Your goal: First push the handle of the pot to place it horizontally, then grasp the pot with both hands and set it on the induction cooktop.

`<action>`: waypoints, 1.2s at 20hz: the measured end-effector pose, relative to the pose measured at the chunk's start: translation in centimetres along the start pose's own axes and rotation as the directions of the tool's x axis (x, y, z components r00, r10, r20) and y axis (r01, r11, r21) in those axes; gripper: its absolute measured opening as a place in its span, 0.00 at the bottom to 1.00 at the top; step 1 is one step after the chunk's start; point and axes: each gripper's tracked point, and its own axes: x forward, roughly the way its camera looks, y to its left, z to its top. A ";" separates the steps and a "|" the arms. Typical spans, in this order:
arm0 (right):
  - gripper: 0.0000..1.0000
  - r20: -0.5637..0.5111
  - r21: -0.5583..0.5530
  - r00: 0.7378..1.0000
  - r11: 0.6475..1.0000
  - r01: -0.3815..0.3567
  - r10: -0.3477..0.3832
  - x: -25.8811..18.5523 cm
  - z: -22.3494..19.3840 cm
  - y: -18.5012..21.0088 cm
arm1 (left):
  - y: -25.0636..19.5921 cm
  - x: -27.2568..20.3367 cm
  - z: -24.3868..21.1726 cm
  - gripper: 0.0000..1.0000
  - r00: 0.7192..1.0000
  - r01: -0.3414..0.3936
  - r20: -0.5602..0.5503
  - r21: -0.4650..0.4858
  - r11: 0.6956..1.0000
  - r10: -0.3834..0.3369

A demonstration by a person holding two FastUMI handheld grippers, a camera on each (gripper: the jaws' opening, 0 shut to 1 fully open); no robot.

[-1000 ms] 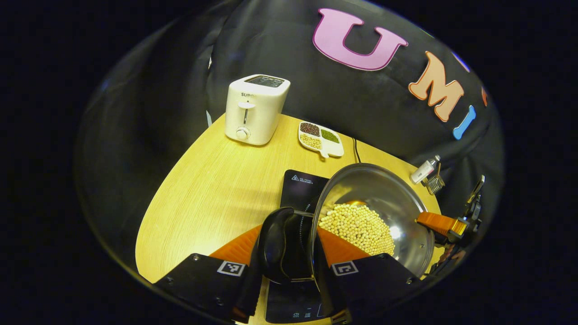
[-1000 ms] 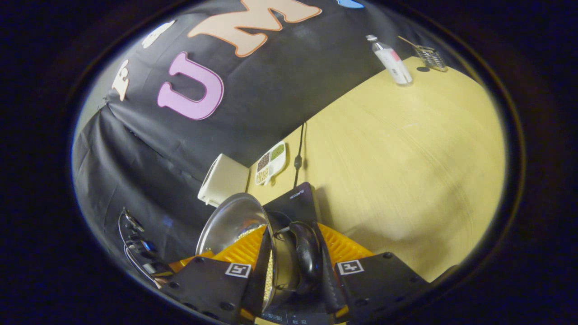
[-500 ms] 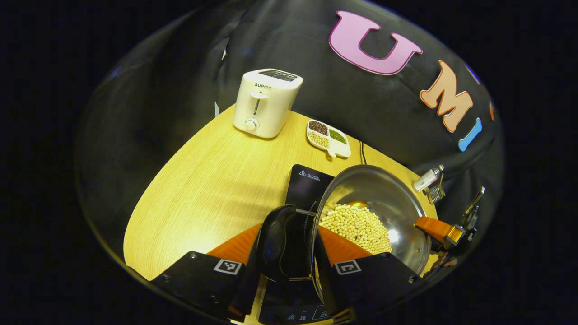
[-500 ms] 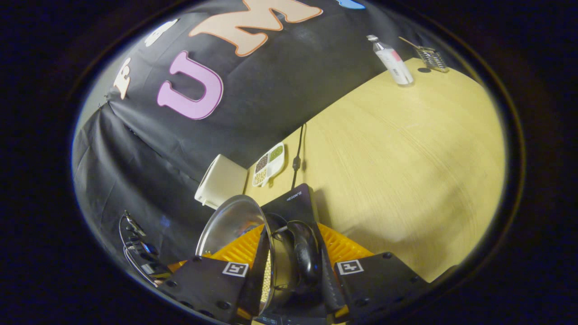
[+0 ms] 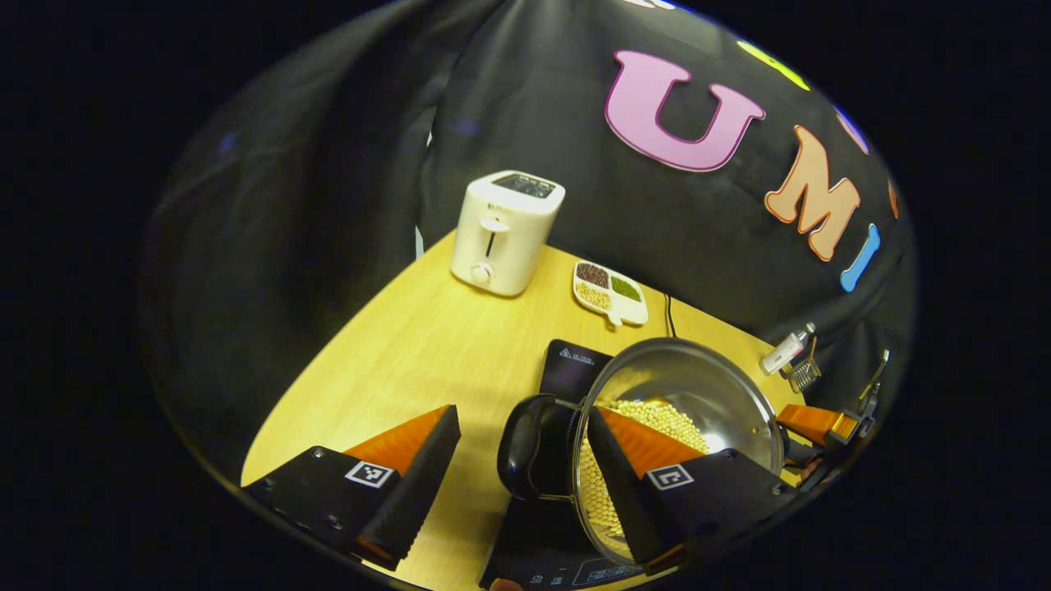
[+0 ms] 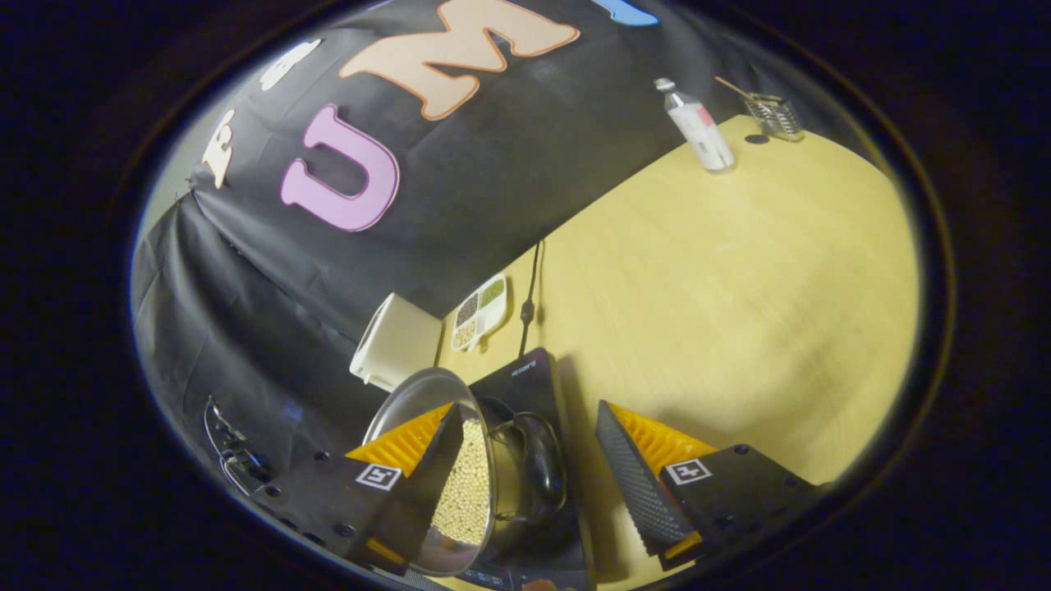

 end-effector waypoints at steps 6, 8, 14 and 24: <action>1.00 0.098 -0.027 0.994 0.998 0.051 -0.048 -5.3 4.2 -1.3 | -2.4 -4.2 -0.3 0.96 0.998 0.057 -0.024 0.144 0.988 -0.054; 1.00 0.115 -0.028 0.991 0.997 0.069 -0.065 -7.6 5.1 -2.3 | -4.0 -5.4 -0.8 0.96 0.997 0.079 -0.031 0.172 0.982 -0.075; 0.93 0.197 -0.046 0.978 0.995 0.083 -0.072 -16.2 9.5 -6.2 | -12.3 -8.5 -0.9 0.96 0.994 0.091 0.038 0.186 0.978 -0.099; 0.92 0.309 -0.213 0.951 0.975 0.068 0.001 -32.3 20.4 -14.6 | -34.3 -18.9 -1.5 0.96 0.940 0.168 0.272 0.159 0.973 -0.207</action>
